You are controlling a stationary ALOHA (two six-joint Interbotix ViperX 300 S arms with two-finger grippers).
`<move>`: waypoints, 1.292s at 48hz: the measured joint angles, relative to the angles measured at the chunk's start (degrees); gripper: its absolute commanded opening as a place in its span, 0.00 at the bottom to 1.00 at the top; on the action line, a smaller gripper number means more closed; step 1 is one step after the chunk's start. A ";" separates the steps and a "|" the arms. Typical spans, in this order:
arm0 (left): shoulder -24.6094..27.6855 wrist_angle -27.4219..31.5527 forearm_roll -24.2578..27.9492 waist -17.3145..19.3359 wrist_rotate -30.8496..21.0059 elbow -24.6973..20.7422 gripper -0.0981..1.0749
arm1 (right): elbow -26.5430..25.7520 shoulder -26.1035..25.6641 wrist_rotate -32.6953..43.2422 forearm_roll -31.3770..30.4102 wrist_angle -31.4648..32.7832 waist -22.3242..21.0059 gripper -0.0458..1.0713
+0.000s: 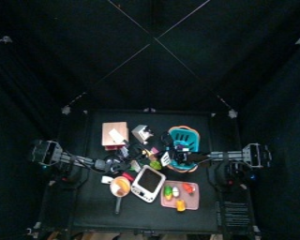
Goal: Place egg shell in basket
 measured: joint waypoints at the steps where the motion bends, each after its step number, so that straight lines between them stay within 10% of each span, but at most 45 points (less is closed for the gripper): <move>1: -0.26 0.26 0.35 0.00 -0.26 0.26 0.70 | 0.18 -0.44 0.00 -0.09 0.00 0.00 0.47; 28: -10.11 2.90 2.81 1.67 -1.58 9.23 0.70 | 15.12 -24.08 0.09 -1.85 0.44 -14.33 0.47; 62: -12.22 -2.81 5.80 4.48 -1.23 12.74 0.71 | 17.31 -14.41 0.35 -5.45 2.11 -21.18 0.63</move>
